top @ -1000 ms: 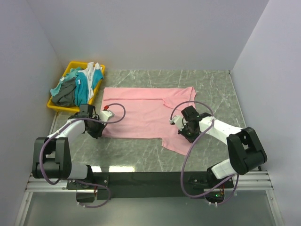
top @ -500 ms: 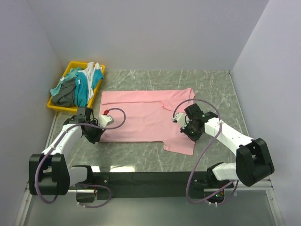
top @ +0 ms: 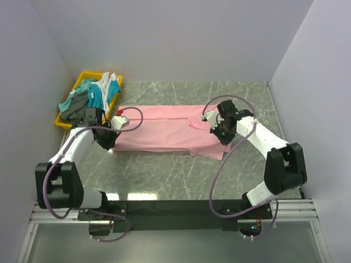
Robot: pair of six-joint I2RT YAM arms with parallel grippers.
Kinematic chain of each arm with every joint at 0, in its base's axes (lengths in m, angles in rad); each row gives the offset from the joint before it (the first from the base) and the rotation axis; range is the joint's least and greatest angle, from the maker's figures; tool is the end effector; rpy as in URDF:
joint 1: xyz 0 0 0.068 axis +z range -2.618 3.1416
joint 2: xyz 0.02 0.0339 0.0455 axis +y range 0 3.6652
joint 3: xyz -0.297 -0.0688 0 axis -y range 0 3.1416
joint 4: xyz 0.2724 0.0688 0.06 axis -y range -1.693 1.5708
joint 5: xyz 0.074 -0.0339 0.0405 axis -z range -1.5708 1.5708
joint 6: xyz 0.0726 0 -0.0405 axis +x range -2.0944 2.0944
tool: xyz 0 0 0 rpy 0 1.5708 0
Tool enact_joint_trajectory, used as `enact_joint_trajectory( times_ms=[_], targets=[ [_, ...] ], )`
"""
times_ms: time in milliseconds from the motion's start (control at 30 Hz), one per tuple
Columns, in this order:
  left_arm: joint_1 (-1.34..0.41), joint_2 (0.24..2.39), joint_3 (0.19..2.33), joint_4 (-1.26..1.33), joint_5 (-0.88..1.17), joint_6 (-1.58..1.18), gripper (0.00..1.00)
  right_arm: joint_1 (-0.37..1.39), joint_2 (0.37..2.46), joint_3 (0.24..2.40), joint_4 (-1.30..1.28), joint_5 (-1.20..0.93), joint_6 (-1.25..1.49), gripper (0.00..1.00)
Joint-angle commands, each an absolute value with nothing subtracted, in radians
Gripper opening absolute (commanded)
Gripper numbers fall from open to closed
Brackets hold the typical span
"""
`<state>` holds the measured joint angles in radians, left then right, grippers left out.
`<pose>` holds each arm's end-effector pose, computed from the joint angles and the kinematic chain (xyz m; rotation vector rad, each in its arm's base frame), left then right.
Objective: Fold and stack the t-shirts
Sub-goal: Fold the tshirt
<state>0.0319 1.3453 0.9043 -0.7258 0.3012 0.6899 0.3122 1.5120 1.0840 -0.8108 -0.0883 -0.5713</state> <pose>0.2824 -0.0125 0.2092 0.9357 2.4853 -0.1849 0.3054 0.1053 0.2132 -1.2160 2.5229 0.0621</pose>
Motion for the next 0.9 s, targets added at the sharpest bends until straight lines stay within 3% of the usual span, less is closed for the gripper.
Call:
enact_joint_trajectory(
  times_ms=[0, 367, 867],
  targets=[
    [0.040, 1.408, 0.985, -0.672, 0.308, 0.652, 0.01, 0.293, 1.569, 1.196, -0.844, -0.097, -0.594, 0.00],
    [0.041, 1.635, 1.195, -0.635, 0.288, 0.592, 0.01, 0.276, 1.796, 1.420, -0.871, -0.094, -0.597, 0.00],
    [0.041, 1.801, 1.295, -0.583, 0.244, 0.538, 0.01, 0.250, 1.993, 1.614, -0.874, -0.072, -0.588, 0.00]
  ],
)
